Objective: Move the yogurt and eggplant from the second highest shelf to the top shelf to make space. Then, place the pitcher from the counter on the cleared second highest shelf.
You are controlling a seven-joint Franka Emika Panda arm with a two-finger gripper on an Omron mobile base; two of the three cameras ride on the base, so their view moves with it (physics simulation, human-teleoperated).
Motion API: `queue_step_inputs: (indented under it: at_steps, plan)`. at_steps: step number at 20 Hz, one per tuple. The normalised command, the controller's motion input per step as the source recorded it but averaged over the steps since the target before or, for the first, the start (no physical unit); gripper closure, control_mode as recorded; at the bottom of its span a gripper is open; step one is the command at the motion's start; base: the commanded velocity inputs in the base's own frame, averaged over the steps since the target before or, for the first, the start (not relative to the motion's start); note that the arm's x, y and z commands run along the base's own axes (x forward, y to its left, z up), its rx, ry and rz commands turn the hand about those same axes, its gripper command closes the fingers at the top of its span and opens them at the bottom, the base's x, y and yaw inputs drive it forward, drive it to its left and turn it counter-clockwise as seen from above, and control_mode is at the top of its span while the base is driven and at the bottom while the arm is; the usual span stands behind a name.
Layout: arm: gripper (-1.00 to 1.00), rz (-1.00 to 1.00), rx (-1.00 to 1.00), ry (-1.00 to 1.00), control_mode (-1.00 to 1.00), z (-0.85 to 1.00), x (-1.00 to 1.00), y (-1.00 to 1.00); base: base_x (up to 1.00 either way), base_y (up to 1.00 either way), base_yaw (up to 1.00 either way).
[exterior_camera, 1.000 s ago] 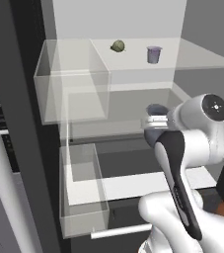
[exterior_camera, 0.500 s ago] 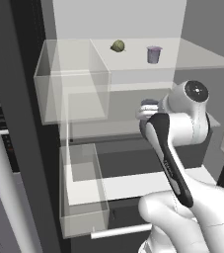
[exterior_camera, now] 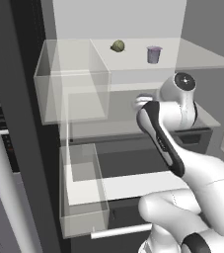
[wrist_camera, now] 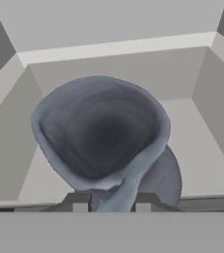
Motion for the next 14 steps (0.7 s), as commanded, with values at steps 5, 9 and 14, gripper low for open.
queue_step_inputs:
  at_steps: [5, 9, 14]
  plan:
    - [1.00, 0.00, 0.00, -0.02, -1.00, -0.41, 0.59, -0.02, 0.00, 0.00, 0.00]
    - [1.00, 0.00, -0.01, -0.03, -1.00, -0.47, 0.56, 0.00, 0.00, 0.00, 0.00]
    - [1.00, 0.00, -0.03, -0.12, -1.00, -0.68, 0.43, 0.00, 0.00, 0.00, 0.00]
